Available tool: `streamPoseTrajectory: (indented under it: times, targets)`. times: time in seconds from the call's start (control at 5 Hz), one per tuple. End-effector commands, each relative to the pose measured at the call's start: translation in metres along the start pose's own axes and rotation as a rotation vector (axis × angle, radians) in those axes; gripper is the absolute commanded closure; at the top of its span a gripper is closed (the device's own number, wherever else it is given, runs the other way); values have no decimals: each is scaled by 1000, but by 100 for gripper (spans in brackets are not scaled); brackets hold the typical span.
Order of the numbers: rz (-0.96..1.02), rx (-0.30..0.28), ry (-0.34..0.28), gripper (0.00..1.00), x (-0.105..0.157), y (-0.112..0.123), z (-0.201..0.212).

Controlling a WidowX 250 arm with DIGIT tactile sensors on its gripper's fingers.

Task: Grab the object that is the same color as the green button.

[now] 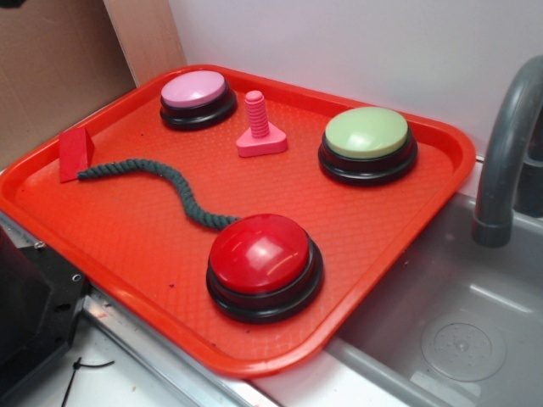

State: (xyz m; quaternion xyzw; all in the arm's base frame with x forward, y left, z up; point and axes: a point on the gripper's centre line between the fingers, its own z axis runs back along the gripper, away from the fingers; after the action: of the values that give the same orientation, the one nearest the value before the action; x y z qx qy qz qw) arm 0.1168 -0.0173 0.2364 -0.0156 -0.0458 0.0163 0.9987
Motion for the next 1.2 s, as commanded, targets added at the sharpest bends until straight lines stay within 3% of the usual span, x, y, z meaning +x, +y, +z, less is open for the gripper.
streamPoseTrajectory:
  times: [0.0, 0.2, 0.4, 0.6, 1.0]
  targets:
    - [0, 0, 0, 0, 0, 0, 0]
    - [91, -29, -3, 0, 2, 2, -3]
    - [343, -51, -30, 0, 8, 6, -14]
    - [591, -104, -109, 0, 17, 11, -35]
    - [1079, -2, -174, 0, 39, 12, -98]
